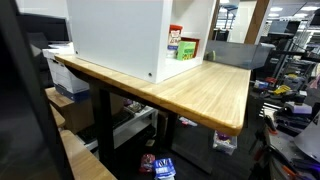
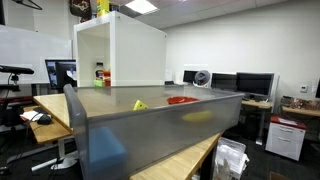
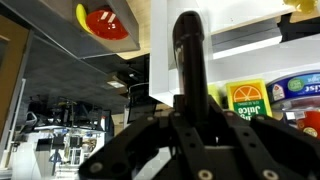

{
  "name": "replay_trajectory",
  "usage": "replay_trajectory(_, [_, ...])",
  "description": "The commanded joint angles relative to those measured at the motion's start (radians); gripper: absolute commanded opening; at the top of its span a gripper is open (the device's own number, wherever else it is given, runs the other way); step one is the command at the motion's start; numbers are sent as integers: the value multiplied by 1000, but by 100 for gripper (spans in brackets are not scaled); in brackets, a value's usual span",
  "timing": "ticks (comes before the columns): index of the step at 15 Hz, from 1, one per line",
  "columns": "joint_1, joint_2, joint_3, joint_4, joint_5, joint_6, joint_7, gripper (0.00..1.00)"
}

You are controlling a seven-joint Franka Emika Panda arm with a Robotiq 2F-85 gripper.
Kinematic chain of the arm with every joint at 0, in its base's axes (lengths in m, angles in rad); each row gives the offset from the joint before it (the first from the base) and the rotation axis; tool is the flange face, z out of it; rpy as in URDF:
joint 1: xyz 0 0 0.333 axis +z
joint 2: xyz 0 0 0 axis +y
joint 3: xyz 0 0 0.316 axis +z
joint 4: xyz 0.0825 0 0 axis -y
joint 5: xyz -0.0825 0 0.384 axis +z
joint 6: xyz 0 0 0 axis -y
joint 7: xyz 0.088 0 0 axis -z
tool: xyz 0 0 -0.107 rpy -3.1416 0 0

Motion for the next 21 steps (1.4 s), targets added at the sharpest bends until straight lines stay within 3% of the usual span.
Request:
replay_trajectory(1, [26,83,-13,91,-41,-2,-45,6])
replay_trajectory(11, [89,204,-70,220,-98,-3,-195,6])
replay_trajectory(21, [186,310,-166,336,-68,-1,-317,6])
